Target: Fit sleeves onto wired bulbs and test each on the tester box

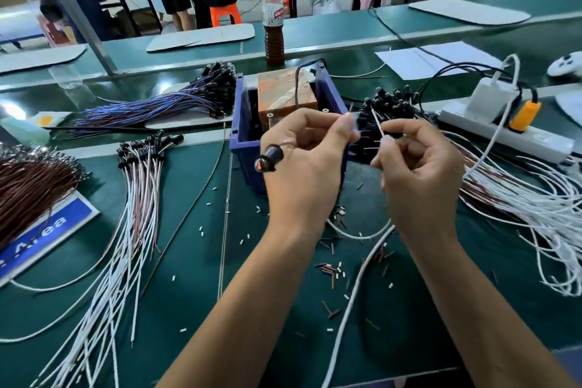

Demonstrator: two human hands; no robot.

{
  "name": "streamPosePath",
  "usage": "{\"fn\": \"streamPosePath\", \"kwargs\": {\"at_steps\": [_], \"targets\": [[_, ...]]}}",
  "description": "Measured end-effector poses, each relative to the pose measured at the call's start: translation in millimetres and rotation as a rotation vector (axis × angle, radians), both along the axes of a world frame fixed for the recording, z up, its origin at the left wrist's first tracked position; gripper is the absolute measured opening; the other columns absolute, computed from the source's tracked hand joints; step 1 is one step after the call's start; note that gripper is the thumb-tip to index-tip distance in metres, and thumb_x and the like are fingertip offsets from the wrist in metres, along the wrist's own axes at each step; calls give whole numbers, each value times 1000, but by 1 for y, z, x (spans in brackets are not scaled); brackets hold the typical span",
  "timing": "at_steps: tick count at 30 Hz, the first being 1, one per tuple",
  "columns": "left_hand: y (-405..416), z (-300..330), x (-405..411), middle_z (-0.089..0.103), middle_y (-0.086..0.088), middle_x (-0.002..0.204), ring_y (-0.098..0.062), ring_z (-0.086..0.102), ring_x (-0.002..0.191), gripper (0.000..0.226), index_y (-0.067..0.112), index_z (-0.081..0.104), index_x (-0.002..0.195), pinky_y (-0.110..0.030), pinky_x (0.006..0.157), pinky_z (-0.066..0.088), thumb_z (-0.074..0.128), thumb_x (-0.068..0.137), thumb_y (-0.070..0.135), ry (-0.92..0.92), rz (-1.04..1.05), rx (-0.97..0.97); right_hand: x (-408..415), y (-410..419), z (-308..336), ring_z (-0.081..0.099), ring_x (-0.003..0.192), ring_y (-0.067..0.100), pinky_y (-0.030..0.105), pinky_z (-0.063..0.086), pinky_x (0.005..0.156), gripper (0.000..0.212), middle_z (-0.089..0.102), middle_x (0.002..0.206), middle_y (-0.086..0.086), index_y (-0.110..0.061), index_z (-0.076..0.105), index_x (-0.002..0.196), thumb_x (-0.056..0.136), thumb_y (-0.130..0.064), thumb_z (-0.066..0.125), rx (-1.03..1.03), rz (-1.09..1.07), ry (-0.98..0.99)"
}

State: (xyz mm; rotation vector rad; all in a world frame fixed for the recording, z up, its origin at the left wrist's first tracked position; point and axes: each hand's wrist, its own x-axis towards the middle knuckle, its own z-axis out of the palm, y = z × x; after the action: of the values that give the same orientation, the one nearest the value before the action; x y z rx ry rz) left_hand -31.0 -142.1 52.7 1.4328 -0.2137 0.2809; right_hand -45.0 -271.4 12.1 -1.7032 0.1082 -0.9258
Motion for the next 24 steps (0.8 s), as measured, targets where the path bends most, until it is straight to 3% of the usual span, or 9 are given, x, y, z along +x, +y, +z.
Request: {"fn": "streamPosePath", "kwargs": {"at_steps": [4, 8, 11, 13, 16, 18, 21, 22, 24], "targets": [[-61, 19, 2, 74, -18, 82, 1, 46, 36, 26, 3, 70, 84, -12, 40, 35, 63, 103, 19, 279, -216, -107, -20, -59, 18, 66, 57, 14, 35, 56, 58, 12, 75, 73, -2, -23, 75, 96, 91, -21, 64, -35, -156, 143], [-122, 24, 6, 69, -14, 85, -6, 38, 38, 50, 2, 72, 90, -20, 41, 30, 43, 111, 37, 531, -386, -107, -46, -121, 39, 66, 102, 27, 39, 53, 92, 37, 72, 114, 10, -19, 75, 118, 87, -16, 55, -258, -539, 320], [-164, 19, 5, 65, -14, 88, -12, 44, 47, 63, -2, 70, 98, -20, 45, 36, 34, 111, 48, 646, -434, -110, -68, -138, 54, 57, 118, 37, 51, 46, 105, 50, 64, 124, 15, -15, 69, 123, 81, -11, 43, -323, -718, 215], [-188, 15, 3, 71, -17, 103, -21, 57, 70, 71, 1, 73, 95, -28, 70, 47, 28, 110, 54, 642, -425, -38, -79, -140, 60, 59, 114, 34, 45, 46, 103, 43, 67, 118, 10, -16, 71, 117, 84, -13, 44, -466, -681, 166], [-211, 15, -2, 67, -20, 130, -33, 62, 116, 70, 8, 75, 108, -42, 109, 45, 23, 109, 56, 628, -440, 80, -81, -143, 62, 66, 94, 17, 19, 49, 84, 27, 74, 103, -5, -24, 76, 111, 96, -14, 56, -593, -294, 356], [-221, 17, -3, 72, -17, 110, -30, 65, 97, 69, 18, 74, 79, -38, 95, 52, 25, 109, 55, 640, -482, 65, -77, -146, 55, 62, 83, 16, 3, 40, 67, 21, 72, 95, -4, -25, 73, 106, 97, -11, 60, -619, -87, 519], [-224, 20, -2, 67, -9, 82, -24, 61, 72, 68, 17, 71, 77, -28, 71, 51, 28, 108, 60, 669, -557, 64, -69, -151, 42, 61, 71, 14, 11, 39, 60, 20, 70, 80, -2, -27, 64, 90, 98, -10, 57, -598, -90, 463], [-223, 20, -5, 67, -9, 80, -23, 63, 72, 66, 15, 71, 83, -28, 70, 52, 33, 104, 65, 653, -597, 87, -68, -154, 38, 61, 65, 12, 18, 43, 61, 26, 68, 74, -4, -29, 62, 83, 100, -11, 55, -565, -107, 431], [-222, 11, -8, 70, -10, 88, -31, 68, 93, 66, 15, 72, 89, -39, 89, 54, 47, 91, 76, 465, -607, 250, -67, -163, 30, 63, 58, 17, 33, 49, 60, 33, 65, 66, 0, -26, 61, 77, 104, -14, 49, -480, -152, 421]]}}
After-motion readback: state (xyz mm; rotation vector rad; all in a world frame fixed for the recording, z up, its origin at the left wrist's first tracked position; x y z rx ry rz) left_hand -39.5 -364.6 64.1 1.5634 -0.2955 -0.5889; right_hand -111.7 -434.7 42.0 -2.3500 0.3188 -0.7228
